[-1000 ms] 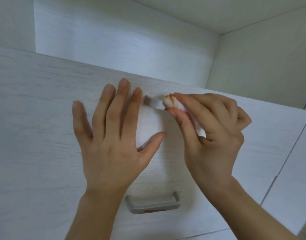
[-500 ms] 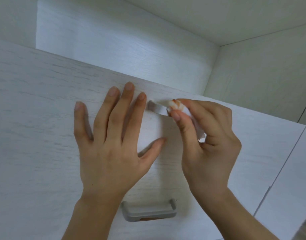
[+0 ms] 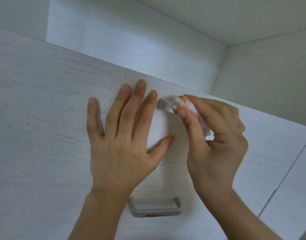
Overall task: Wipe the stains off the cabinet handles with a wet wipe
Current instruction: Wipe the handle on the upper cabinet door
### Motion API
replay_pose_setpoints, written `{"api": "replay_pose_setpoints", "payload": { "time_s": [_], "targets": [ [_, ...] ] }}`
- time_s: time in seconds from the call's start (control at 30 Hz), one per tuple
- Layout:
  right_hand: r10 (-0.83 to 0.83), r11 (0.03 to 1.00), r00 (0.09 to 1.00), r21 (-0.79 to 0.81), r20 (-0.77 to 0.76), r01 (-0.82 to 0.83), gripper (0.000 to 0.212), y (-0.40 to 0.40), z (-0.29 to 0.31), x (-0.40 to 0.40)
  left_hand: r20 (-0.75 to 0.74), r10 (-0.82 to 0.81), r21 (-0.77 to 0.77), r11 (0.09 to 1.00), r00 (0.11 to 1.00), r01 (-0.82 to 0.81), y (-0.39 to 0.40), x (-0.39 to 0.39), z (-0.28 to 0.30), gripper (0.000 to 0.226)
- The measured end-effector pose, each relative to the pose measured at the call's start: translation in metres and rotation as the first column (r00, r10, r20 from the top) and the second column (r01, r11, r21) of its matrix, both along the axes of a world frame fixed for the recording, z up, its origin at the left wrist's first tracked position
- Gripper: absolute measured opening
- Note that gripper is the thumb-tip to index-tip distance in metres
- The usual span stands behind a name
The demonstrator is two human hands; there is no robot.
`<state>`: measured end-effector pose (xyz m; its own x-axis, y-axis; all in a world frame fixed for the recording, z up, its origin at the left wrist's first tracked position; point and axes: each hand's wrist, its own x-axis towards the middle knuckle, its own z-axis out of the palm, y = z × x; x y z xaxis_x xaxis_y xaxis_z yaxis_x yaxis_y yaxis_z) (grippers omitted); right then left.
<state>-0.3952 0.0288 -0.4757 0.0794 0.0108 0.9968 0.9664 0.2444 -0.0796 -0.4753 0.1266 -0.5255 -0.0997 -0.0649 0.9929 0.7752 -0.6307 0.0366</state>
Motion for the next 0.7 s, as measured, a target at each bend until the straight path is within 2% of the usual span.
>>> {"api": "replay_pose_setpoints", "payload": {
  "time_s": [0.3, 0.37, 0.47, 0.6, 0.7],
  "targets": [
    [-0.1, 0.995, 0.994, 0.007, 0.044, 0.1, 0.014, -0.002, -0.002, 0.004, 0.001, -0.021, -0.004, 1.0, 1.0, 0.021, 0.0, 0.001, -0.001, 0.07],
    [-0.075, 0.997, 0.997, 0.008, 0.011, 0.075, 0.013, -0.003, -0.003, 0.004, 0.004, -0.016, -0.01, 1.0, 1.0, 0.016, 0.0, 0.0, -0.001, 0.07],
    [-0.076, 0.997, 0.996, -0.013, 0.048, 0.077, 0.014, -0.003, -0.001, -0.002, 0.003, -0.048, -0.02, 0.999, 0.999, 0.048, -0.002, 0.0, 0.0, 0.068],
    [0.003, 0.999, 0.997, 0.038, -0.081, 0.0, 0.018, -0.011, -0.002, 0.0, 0.01, -0.124, -0.041, 0.991, 0.992, 0.124, -0.003, -0.003, -0.001, 0.065],
    [-0.032, 0.999, 0.998, 0.006, -0.056, 0.033, 0.016, -0.011, -0.002, -0.001, 0.01, -0.139, -0.049, 0.989, 0.99, 0.139, -0.004, -0.004, 0.0, 0.065]
  ]
}}
